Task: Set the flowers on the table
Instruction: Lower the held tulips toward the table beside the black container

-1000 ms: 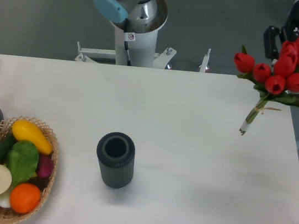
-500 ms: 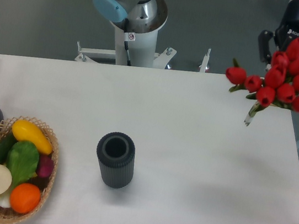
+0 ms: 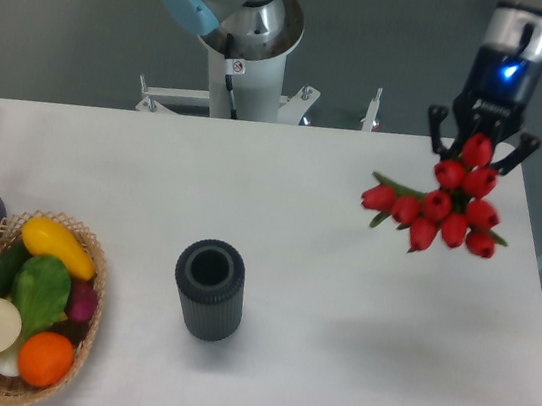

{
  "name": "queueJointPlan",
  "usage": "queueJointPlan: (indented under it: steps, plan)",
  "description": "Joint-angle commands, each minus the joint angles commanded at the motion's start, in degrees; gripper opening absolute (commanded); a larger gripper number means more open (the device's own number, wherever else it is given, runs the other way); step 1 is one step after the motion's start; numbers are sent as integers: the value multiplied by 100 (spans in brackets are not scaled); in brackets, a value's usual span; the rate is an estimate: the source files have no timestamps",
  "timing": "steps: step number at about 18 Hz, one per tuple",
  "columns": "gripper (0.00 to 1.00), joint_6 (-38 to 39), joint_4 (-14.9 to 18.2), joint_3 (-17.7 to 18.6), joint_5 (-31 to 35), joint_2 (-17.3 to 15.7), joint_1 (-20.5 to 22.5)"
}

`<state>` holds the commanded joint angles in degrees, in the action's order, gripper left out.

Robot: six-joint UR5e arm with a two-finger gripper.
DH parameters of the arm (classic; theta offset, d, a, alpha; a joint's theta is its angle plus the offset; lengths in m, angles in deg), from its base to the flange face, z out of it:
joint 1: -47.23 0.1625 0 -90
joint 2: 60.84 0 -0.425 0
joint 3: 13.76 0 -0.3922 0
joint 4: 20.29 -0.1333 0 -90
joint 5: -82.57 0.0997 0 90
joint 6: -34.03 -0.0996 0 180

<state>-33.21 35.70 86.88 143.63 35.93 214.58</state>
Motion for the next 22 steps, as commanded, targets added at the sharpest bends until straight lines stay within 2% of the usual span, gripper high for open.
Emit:
queueJointPlan:
  steps: [3,5,8,17,22]
  plan:
    - [36,0,-9,-52,773,228,-316]
    - [36,-35,-9,-149,1257,500,-588]
    - [36,-26,-9,-299,1618,834,-897]
    - [36,-26,-18,-308,1804,1266,-1152]
    - [36,-26,-17,-465,1786,1555,-1257]
